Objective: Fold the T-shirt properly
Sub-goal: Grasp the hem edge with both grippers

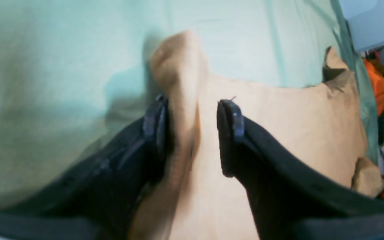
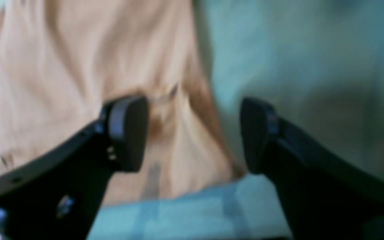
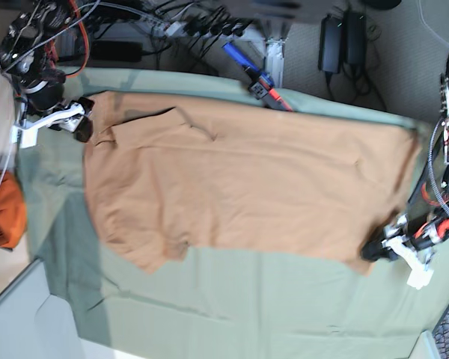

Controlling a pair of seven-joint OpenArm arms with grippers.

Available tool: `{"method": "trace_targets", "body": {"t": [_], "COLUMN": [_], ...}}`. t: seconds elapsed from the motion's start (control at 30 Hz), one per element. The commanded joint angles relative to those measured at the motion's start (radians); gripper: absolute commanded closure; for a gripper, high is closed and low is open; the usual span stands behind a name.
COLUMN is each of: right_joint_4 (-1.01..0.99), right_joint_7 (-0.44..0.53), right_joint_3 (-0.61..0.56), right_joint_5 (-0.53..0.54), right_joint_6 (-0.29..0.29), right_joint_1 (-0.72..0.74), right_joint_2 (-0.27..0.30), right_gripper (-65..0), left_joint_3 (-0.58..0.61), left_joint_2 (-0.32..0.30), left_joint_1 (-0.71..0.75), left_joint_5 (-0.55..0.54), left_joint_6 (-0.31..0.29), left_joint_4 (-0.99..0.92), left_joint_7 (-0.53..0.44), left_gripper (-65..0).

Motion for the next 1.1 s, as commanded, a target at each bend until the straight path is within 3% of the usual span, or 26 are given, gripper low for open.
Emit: {"method": "trace_targets", "body": {"t": [0.0, 0.1, 0.13, 0.33, 0.63, 0.8, 1.07], "right_joint_4": [0.024, 0.019, 0.013, -0.181, -0.858, -1.117, -1.121], "right_joint_7": [0.027, 0.032, 0.037, 0.066, 0.226, 0.36, 0.345], "right_joint_3": [0.026, 0.048, 0.048, 0.019, -0.13, -0.286, -0.475], "right_joint_5": [0.007, 0.003, -0.001, -0.026, -0.19, -0.22, -0.24], "right_joint_6": [0.093, 0.093, 0.093, 0.084, 0.059, 0.06, 0.086], "right_joint_1": [0.039, 0.134, 0.167, 0.421, 0.807, 0.862, 0.86], "right_joint_2": [0.024, 0.042, 0.05, 0.078, 0.092, 0.088, 0.031], "right_gripper": [-43.7, -43.7, -43.7, -43.7, -43.7, -43.7, -43.7], "left_joint_3": [-0.005, -0.005, -0.005, -0.005, -0.005, -0.005, -0.005], "left_joint_2": [-0.011, -0.012, -0.012, -0.018, -0.02, -0.02, -0.014], "left_joint_1": [-0.03, -0.03, -0.03, -0.03, -0.03, -0.03, -0.03], "left_joint_5": [-0.019, -0.023, -0.023, -0.014, -0.024, -0.024, -0.059], "left_joint_6": [-0.02, -0.02, -0.02, -0.02, -0.02, -0.02, -0.02], "left_joint_4": [0.02, 0.024, 0.024, 0.024, 0.024, 0.024, 0.024], "left_joint_7": [-0.013, -0.013, -0.012, 0.011, 0.036, 0.036, 0.037], "left_gripper": [-19.3, -0.7, 0.0, 0.0, 0.0, 0.0, 0.0]}}
